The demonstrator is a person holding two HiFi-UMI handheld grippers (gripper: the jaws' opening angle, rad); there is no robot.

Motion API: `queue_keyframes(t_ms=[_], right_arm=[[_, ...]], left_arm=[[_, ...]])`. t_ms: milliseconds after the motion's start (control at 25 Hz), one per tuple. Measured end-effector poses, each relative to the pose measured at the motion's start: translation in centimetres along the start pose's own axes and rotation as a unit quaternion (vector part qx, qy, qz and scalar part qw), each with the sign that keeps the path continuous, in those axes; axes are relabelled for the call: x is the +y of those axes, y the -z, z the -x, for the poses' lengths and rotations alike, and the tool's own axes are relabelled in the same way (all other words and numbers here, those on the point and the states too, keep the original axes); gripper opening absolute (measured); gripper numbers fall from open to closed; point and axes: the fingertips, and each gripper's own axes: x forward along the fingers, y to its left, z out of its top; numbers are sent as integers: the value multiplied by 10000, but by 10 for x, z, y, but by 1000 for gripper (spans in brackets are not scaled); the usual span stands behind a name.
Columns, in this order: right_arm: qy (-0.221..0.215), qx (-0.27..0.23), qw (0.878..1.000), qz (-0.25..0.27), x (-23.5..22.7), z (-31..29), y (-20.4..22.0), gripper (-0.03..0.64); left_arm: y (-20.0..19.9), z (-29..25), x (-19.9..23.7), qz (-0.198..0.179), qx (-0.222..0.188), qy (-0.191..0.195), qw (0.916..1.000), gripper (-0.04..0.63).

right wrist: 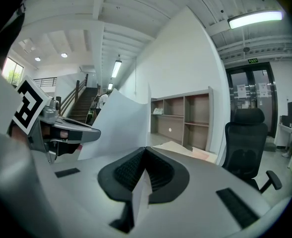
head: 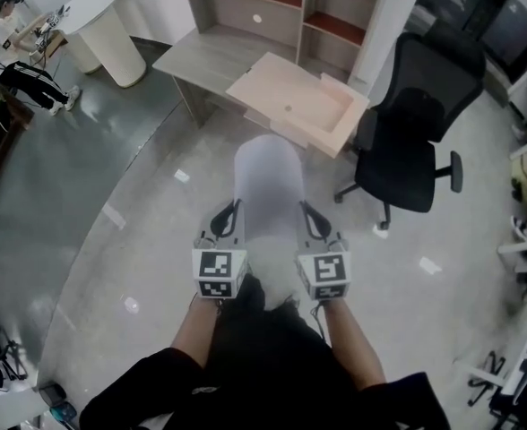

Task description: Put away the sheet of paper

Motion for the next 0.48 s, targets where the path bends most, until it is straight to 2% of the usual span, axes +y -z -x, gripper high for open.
queue_keyframes(t_ms=[320,480], right_arm=[[-30,284,9994,199,13,-43,-1,17],[-61,280,9992,264,31,-71,-9,17]], left_arm=[[5,-23,36,163,136,146,9997,46],[0,-31,66,220,31,176,9996,46]])
